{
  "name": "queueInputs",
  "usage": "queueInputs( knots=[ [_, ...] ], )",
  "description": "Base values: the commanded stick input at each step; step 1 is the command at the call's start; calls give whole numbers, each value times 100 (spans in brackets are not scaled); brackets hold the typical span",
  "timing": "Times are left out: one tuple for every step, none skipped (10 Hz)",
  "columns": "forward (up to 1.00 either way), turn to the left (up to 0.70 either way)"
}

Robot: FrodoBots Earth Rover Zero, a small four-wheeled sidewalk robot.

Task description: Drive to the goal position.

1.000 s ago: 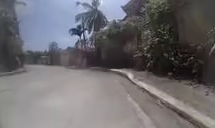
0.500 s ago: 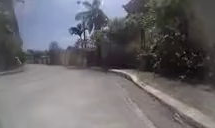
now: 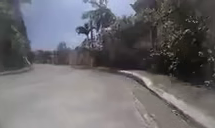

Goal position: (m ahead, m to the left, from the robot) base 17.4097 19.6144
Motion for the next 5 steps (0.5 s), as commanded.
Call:
queueInputs(
  knots=[
    [85, 0],
    [85, 0],
    [85, 0],
    [85, 0],
    [85, 0]
  ],
)
